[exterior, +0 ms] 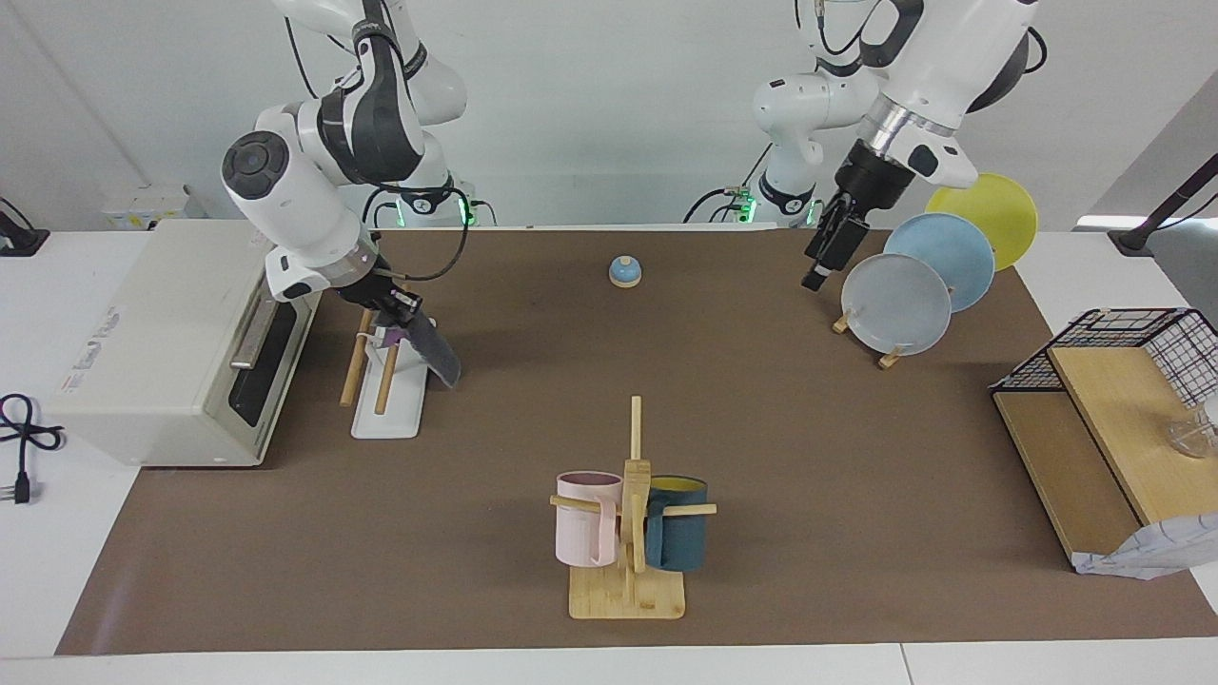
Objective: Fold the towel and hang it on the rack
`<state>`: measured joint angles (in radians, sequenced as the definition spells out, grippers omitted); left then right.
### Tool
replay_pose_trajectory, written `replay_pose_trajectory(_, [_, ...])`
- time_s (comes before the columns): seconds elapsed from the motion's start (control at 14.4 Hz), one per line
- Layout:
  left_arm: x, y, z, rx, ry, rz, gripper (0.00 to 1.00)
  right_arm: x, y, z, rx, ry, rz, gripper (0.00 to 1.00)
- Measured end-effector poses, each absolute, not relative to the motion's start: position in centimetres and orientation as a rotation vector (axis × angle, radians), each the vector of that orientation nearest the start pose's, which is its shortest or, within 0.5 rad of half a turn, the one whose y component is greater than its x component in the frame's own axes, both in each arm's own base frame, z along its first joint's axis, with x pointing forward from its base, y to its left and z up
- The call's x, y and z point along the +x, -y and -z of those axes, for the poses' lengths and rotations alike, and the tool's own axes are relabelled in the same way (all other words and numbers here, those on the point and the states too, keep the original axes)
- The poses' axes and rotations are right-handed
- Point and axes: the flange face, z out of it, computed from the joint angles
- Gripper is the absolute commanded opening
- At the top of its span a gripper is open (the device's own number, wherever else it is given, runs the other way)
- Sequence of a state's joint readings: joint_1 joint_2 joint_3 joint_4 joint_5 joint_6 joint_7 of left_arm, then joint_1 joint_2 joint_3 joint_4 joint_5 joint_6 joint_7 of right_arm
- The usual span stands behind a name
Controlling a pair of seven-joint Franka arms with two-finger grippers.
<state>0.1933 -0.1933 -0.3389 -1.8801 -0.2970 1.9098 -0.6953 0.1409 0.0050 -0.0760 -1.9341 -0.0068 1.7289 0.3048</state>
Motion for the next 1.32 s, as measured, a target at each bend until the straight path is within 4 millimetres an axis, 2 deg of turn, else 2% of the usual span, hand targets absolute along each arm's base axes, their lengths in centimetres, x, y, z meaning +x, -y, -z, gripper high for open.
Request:
replay_pose_trajectory(0.14, [52.1,9.6,-62.0,-3.258,0.672,0.218,1.00,53.2,-2.4,-47.4,-3.210,-0.274,-0.308,0.00])
replay_pose_trajectory(0.35, [54.1,8.3,-64.2,-3.177,0.324,0.185,1.00,53.0,0.0,-47.9,-3.228,-0.186,-0.308,0.00])
replay_pose_trajectory(0.49, [55.5,7.8,-64.6,-3.140,0.165,0.121,1.00,53.0,1.4,-47.8,-3.231,-0.155,-0.317,0.00])
replay_pose_trajectory(0.62, [56.4,8.5,-64.1,-3.114,0.058,0.067,1.00,52.9,2.0,-47.6,-3.230,-0.129,-0.325,0.00])
replay_pose_trajectory(0.83, [56.2,9.4,-63.1,-3.100,-0.047,-0.030,1.00,52.6,2.5,-47.0,-3.226,-0.082,-0.352,0.00])
replay_pose_trajectory(0.97, [55.7,9.3,-62.4,-3.100,-0.079,-0.079,1.00,52.4,3.1,-46.8,-3.222,-0.076,-0.361,0.59])
replay_pose_trajectory(1.04, [55.5,9.1,-62.2,-3.101,-0.084,-0.092,1.00,52.4,3.2,-46.8,-3.221,-0.075,-0.362,1.00])
replay_pose_trajectory(1.32, [53.9,9.3,-62.3,-3.096,-0.094,-0.102,1.00,52.3,3.4,-47.0,-3.220,-0.050,-0.358,1.00])
